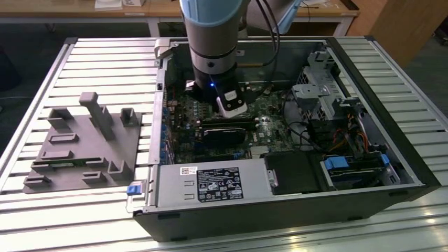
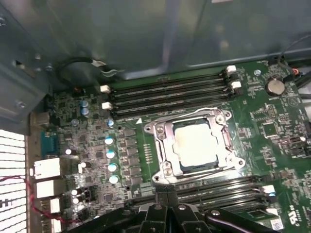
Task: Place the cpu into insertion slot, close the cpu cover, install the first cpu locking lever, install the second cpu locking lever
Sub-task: 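Install the second cpu locking lever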
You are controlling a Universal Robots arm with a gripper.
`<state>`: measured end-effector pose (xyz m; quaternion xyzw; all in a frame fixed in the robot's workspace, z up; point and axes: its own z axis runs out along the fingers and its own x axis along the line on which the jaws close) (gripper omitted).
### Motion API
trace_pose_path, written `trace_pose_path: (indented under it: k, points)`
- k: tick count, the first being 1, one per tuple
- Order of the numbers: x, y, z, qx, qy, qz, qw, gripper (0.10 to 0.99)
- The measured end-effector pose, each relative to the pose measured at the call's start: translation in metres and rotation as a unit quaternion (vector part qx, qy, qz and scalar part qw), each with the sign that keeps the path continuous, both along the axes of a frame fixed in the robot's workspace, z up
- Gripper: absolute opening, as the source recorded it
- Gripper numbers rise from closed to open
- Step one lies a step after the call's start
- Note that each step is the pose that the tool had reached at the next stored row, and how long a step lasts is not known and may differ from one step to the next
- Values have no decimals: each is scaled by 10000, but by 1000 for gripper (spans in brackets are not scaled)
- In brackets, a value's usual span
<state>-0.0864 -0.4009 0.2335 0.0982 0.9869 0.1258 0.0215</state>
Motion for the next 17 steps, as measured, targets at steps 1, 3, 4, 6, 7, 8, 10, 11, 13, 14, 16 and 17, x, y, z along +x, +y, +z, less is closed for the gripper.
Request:
trace_pose_path:
  k: [1,3,4,6,7,8,10,11,13,14,16,17]
  points:
    - [13,3,0,-10,0,-6,10000,106]
    - [27,24,1,-39,1,-13,10000,106]
    - [33,39,0,-67,0,-14,10000,106]
    - [47,66,0,-123,0,-18,9999,106]
    - [56,77,0,-146,0,-20,9999,106]
    - [68,89,0,-160,0,-22,9999,106]
    - [104,111,-3,-167,0,-26,9999,106]
    - [128,119,-4,-168,0,-27,9999,106]
    - [180,136,-7,-170,0,-30,9999,106]
    - [203,147,-8,-170,0,-31,9999,106]
    - [239,182,-11,-174,1,-31,9998,106]
    - [257,202,-14,-175,1,-31,9998,106]
